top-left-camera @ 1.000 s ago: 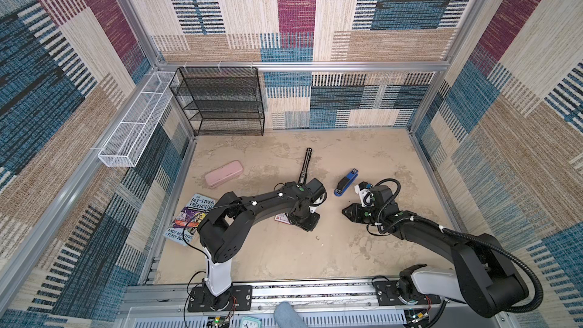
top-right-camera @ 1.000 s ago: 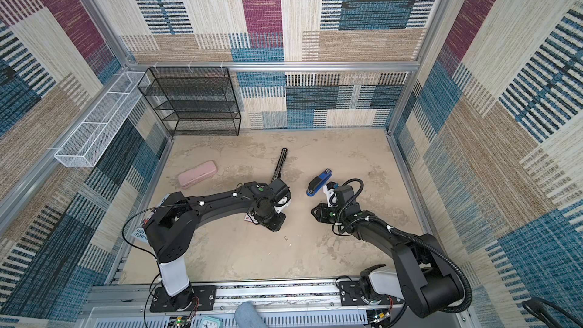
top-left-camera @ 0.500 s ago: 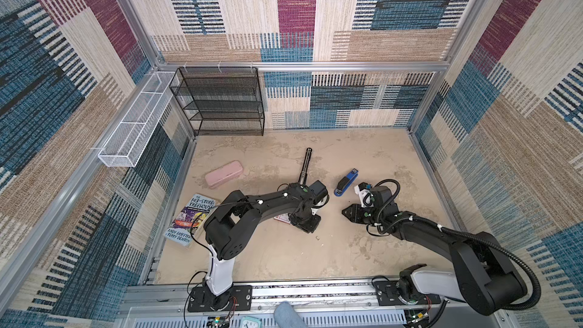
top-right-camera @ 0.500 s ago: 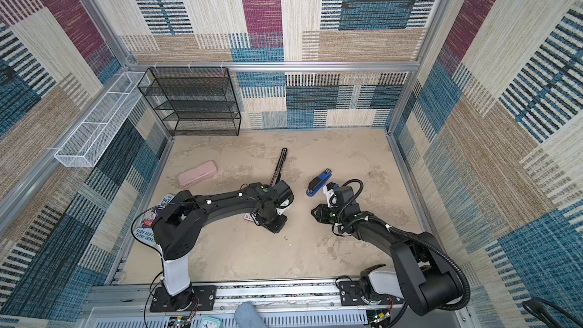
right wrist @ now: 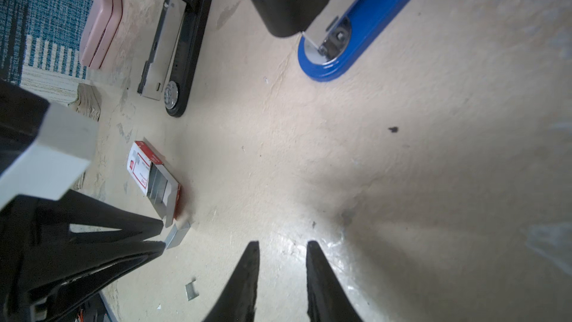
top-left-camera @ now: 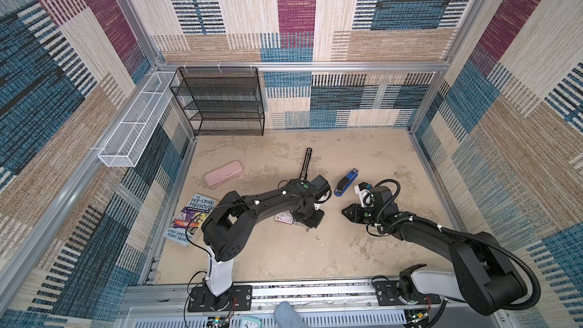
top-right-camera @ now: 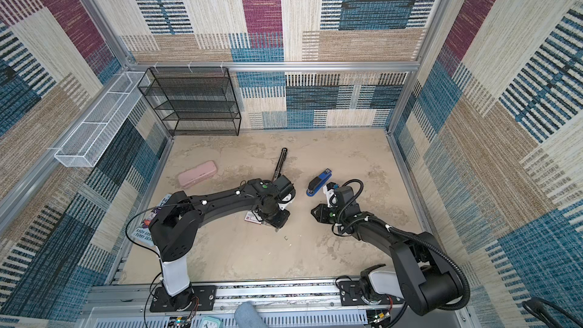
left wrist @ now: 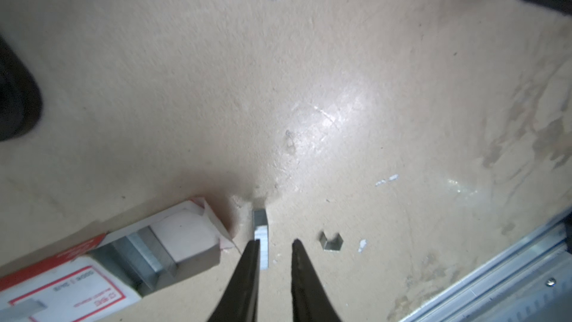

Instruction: Load the staples into the stapler

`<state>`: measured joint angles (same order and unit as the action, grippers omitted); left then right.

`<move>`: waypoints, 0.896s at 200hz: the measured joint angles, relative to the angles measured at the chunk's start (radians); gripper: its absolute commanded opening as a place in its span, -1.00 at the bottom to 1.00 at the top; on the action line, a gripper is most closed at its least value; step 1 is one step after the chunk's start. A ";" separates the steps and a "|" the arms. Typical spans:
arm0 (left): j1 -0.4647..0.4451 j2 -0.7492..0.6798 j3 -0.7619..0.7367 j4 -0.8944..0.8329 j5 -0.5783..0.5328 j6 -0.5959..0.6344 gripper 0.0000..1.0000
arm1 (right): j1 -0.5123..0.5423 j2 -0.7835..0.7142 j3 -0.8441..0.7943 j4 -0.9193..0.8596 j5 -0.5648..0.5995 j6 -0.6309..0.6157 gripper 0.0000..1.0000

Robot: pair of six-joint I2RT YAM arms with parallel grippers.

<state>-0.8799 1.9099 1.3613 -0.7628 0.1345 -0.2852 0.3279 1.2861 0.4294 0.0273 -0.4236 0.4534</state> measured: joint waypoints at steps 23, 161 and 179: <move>0.000 0.003 -0.004 -0.013 0.000 0.000 -0.54 | 0.000 0.000 -0.006 0.001 -0.004 0.000 -0.40; 0.009 0.001 -0.056 -0.010 0.053 -0.008 -0.52 | 0.000 -0.005 -0.010 0.002 -0.014 0.000 -0.39; 0.009 0.006 -0.056 -0.003 0.064 -0.008 -0.57 | 0.000 -0.005 -0.010 0.002 -0.014 0.000 -0.39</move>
<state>-0.8707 1.9156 1.3052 -0.7662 0.1982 -0.2935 0.3279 1.2816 0.4191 0.0292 -0.4374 0.4538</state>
